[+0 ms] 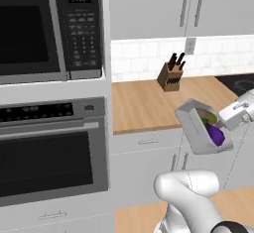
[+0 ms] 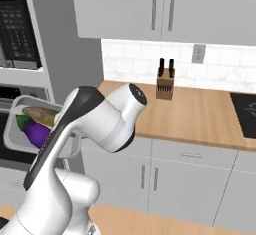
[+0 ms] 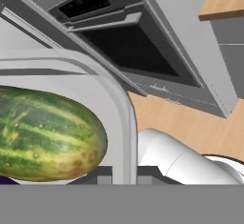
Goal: Take the meat container that has the chicken drumstick and place it on the second highest rack of the freezer. Then take the vegetable container that has the eggplant and cucumber and place it on the highest rack of the freezer.
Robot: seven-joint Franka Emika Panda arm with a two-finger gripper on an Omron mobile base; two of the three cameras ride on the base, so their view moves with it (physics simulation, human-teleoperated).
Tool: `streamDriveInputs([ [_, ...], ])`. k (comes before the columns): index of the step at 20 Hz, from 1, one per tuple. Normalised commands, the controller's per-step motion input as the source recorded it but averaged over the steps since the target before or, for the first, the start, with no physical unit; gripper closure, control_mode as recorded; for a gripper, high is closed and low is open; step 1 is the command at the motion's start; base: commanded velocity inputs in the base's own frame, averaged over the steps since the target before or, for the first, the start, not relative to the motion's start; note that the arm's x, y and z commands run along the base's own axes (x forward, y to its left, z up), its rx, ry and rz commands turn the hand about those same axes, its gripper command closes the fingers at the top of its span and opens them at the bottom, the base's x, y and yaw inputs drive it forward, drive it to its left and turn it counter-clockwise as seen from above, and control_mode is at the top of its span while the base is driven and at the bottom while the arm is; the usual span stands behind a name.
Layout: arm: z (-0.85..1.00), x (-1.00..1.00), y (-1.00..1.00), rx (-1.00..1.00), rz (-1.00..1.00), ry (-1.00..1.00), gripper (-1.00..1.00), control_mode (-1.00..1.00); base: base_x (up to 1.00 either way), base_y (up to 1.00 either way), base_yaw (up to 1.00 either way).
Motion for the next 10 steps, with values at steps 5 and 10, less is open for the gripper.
streamDriveInputs([
  [5,0.0,0.0,0.0,0.0,0.0,0.0,1.0,1.0,0.0,0.73,0.04],
  [10,0.0,0.0,0.0,0.0,0.0,0.0,1.0,1.0,0.0,0.75,0.01],
])
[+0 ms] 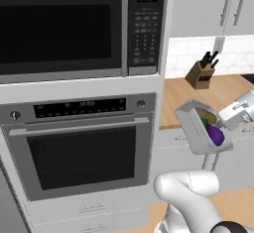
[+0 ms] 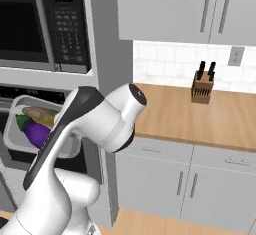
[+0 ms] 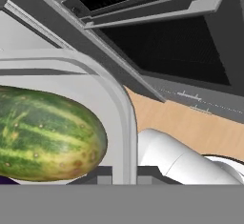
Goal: Take the meat container that has the chicken drumstick and place it on the second highest rack of the freezer. Then take the vegetable container that has the eggplant and cucumber and place it on the highest rack of the freezer.
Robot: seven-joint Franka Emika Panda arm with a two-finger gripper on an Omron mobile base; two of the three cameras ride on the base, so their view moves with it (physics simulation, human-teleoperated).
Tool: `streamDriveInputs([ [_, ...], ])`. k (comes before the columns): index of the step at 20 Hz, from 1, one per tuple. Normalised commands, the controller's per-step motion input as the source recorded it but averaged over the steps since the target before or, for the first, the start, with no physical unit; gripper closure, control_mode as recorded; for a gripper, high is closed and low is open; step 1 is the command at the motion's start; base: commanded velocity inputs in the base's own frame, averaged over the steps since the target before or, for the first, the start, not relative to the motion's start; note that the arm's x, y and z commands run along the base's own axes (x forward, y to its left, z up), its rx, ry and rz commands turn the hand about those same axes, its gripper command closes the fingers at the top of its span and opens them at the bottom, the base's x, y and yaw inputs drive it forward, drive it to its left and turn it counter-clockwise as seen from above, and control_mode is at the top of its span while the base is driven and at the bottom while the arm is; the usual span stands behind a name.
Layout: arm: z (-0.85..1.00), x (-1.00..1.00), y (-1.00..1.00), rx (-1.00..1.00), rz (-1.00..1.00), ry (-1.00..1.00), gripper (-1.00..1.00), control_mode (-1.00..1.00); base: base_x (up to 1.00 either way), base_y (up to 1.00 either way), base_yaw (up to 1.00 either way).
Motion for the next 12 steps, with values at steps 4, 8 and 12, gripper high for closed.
streamDriveInputs([
  [4,0.0,0.0,0.0,0.0,0.0,0.0,1.0,1.0,0.0,0.72,0.0],
  [8,0.0,0.0,0.0,0.0,0.0,0.0,1.0,1.0,0.0,0.81,0.0],
  [12,0.0,0.0,0.0,0.0,0.0,0.0,1.0,1.0,0.0,0.88,0.0],
])
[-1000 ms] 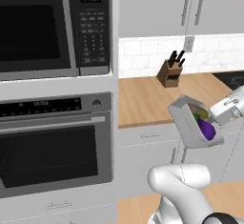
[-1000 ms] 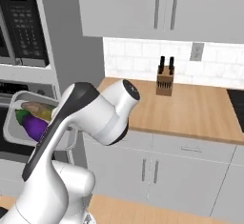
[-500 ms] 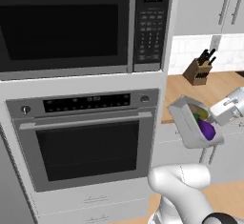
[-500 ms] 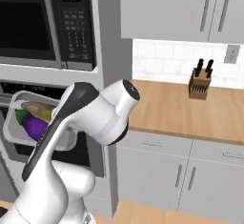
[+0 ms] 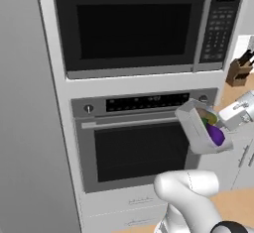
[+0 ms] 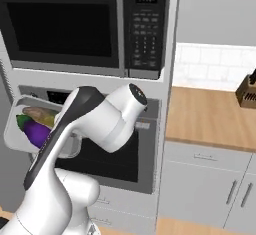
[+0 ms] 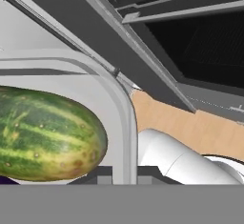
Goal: Take the meat container that has the chicken drumstick and place it on the second highest rack of the freezer. Then take the vegetable container that has the eggplant and cucumber and place it on the highest rack of the freezer.
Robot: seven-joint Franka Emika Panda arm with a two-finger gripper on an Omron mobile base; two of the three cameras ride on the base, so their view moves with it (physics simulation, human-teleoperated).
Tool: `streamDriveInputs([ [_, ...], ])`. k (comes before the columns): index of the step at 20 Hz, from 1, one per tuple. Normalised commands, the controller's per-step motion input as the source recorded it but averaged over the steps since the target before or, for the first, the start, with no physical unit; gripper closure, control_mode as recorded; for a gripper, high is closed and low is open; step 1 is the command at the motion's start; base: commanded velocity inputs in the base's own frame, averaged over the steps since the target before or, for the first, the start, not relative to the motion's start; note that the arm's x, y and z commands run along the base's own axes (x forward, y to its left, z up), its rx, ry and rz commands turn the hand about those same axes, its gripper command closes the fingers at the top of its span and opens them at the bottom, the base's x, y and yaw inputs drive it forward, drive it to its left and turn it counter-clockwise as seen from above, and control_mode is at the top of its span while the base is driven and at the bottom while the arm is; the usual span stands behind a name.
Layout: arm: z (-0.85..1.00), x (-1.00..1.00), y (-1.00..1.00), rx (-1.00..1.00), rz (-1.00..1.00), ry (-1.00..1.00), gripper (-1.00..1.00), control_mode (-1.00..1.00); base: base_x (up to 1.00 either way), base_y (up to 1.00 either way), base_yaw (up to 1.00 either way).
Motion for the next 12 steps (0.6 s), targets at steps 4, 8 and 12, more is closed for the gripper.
streamDriveInputs([
  [4,0.0,0.0,0.0,0.0,0.0,0.0,1.0,1.0,-0.01,0.9,0.0],
  [8,0.0,0.0,0.0,0.0,0.0,0.0,1.0,1.0,-0.14,0.86,-0.02],
  [12,0.0,0.0,0.0,0.0,0.0,0.0,1.0,1.0,-0.21,0.81,-0.05],
])
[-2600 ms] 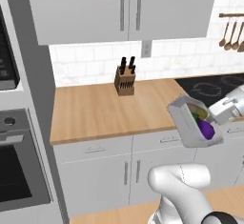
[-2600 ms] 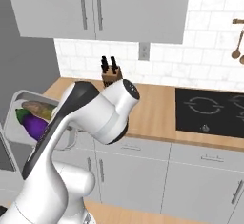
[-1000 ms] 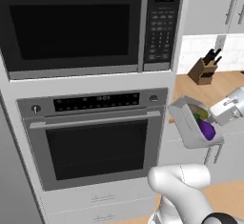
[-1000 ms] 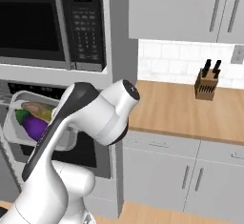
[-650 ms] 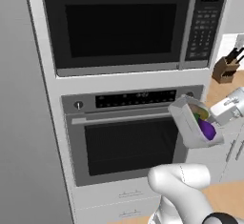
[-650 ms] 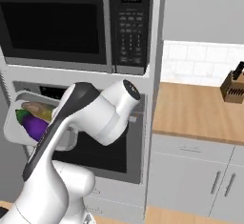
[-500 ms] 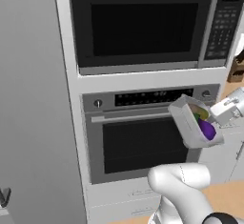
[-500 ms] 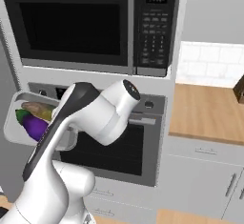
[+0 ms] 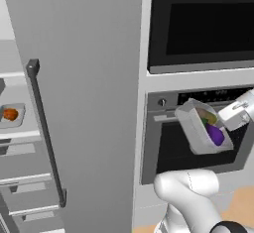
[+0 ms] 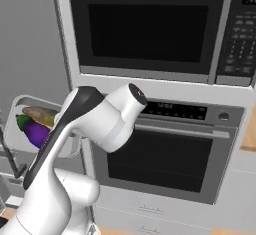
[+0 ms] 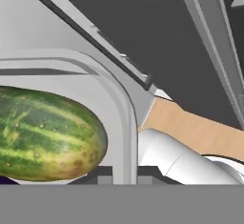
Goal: Take the meat container that has the chicken drumstick and place it on the second highest rack of the freezer. Then take the vegetable container that has the eggplant and cucumber and place it on the highest rack of the freezer.
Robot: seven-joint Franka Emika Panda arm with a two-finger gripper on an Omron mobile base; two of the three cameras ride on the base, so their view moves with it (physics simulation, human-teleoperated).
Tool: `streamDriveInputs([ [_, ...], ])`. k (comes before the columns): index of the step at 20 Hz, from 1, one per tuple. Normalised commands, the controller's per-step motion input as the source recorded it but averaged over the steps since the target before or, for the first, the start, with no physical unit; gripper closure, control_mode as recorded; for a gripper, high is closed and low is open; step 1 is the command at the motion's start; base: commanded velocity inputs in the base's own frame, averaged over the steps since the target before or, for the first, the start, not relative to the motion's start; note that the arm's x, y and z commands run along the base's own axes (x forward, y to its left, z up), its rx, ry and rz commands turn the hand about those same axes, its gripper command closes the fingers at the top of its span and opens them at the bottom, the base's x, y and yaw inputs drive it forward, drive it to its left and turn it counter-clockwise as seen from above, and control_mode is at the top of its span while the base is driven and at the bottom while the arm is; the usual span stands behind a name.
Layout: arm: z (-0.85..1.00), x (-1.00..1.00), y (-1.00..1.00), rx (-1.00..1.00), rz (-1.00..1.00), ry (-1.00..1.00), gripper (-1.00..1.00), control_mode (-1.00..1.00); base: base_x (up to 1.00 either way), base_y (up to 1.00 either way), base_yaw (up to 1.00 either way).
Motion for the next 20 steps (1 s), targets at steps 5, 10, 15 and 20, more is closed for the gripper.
streamDriveInputs([
  [5,0.0,0.0,0.0,0.0,0.0,0.0,1.0,1.0,-0.27,0.73,-0.07],
  [10,0.0,0.0,0.0,0.0,0.0,0.0,1.0,1.0,-0.39,0.61,-0.06],
  [15,0.0,0.0,0.0,0.0,0.0,0.0,1.0,1.0,-0.55,0.46,-0.04],
  [20,0.0,0.0,0.0,0.0,0.0,0.0,1.0,1.0,-0.19,0.64,-0.05],
])
